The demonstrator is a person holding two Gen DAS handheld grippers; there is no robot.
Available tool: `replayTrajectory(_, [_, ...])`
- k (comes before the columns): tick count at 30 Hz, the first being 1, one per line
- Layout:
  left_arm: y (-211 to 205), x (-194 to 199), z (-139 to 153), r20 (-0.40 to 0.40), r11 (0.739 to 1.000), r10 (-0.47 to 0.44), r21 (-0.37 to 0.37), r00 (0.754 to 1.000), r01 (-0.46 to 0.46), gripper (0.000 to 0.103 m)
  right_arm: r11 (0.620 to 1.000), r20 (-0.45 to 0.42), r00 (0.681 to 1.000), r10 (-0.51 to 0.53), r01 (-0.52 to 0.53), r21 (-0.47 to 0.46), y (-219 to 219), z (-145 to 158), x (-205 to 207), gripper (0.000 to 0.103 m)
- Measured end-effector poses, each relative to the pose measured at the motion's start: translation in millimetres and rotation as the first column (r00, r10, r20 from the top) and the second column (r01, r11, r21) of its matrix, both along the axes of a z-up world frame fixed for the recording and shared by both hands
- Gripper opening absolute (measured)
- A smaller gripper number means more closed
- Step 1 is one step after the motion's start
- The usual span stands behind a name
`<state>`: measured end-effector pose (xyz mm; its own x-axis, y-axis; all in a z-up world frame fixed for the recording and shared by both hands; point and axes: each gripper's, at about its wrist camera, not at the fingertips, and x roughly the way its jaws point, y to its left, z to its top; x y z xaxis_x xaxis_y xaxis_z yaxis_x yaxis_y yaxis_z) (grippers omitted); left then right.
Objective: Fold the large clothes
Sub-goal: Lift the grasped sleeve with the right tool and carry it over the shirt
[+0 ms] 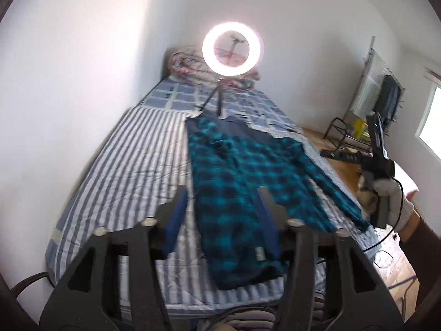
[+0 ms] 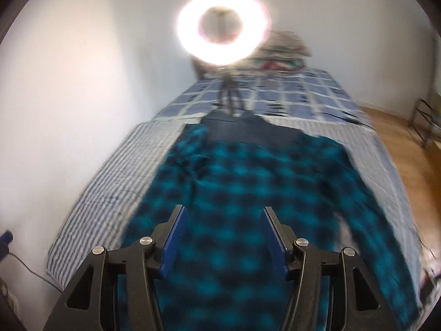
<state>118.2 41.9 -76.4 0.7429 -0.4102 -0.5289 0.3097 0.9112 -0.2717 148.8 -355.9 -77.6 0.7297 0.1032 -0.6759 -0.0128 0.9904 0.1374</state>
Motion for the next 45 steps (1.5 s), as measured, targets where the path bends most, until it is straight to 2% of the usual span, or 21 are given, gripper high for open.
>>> replayTrajectory(5, [-29,-22,31,0.050,0.997,-0.074,-0.013,0.996,0.075,0.067,0.995,0.002,0.996,-0.091,0.091,-0.044,-55,16,-73,0.062])
replayTrajectory(7, [-42,-30,43,0.075,0.994,-0.111,-0.014,0.991,0.112,0.067,0.990,0.009,0.992,-0.125,0.126,-0.060,-76,22,-100,0.067])
replayTrajectory(10, [-67,-40,54,0.090,0.984,-0.177,-0.018,0.980,0.179,0.067,0.980,0.004,0.982,-0.190,0.190,-0.061,-114,20,-139,0.070])
replayTrajectory(14, [-105,-44,51,0.066,0.964,-0.262,-0.031,0.963,0.264,0.068,0.950,-0.071,0.948,-0.311,0.311,-0.018,-172,-9,-171,0.069])
replayTrajectory(19, [-146,-44,23,-0.037,0.947,-0.309,-0.099,0.950,0.305,0.068,0.902,-0.158,0.895,-0.418,0.430,0.049,-230,-55,-195,0.069])
replayTrajectory(24, [-182,-47,-7,-0.123,0.937,-0.346,-0.093,0.930,0.336,0.068,0.828,-0.231,0.835,-0.500,0.539,0.155,-281,-97,-202,0.069])
replayTrajectory(26, [-193,-47,-16,-0.147,0.935,-0.353,-0.078,0.924,0.345,0.068,0.778,-0.275,0.804,-0.526,0.586,0.226,-302,-117,-200,0.069])
replayTrajectory(31, [-206,-46,-35,-0.198,0.933,-0.359,-0.046,0.912,0.357,0.068,0.671,-0.338,0.764,-0.550,0.645,0.366,-331,-158,-196,0.066])
replayTrajectory(34, [-205,-43,-41,-0.213,0.935,-0.351,-0.030,0.912,0.353,0.068,0.617,-0.337,0.732,-0.592,0.680,0.396,-336,-168,-199,0.056])
replayTrajectory(37, [-203,-38,-49,-0.232,0.939,-0.339,-0.016,0.912,0.345,0.068,0.621,-0.298,0.759,-0.579,0.648,0.441,-326,-165,-207,0.052])
replayTrajectory(39, [-202,-35,-55,-0.249,0.940,-0.333,-0.008,0.910,0.341,0.068,0.625,-0.284,0.789,-0.544,0.607,0.490,-317,-167,-211,0.048])
replayTrajectory(41, [-203,-33,-61,-0.266,0.940,-0.331,-0.008,0.905,0.341,0.068,0.625,-0.295,0.816,-0.498,0.573,0.530,-309,-175,-212,0.048])
replayTrajectory(43, [-205,-32,-64,-0.278,0.938,-0.335,-0.010,0.900,0.346,0.068,0.624,-0.302,0.828,-0.472,0.556,0.549,-305,-182,-208,0.047])
replayTrajectory(44, [-206,-34,-64,-0.279,0.937,-0.338,-0.009,0.899,0.349,0.068,0.627,-0.302,0.832,-0.466,0.551,0.550,-303,-184,-205,0.043])
replayTrajectory(45, [-207,-35,-63,-0.278,0.935,-0.341,-0.007,0.898,0.353,0.068,0.633,-0.299,0.836,-0.461,0.545,0.550,-302,-186,-202,0.031])
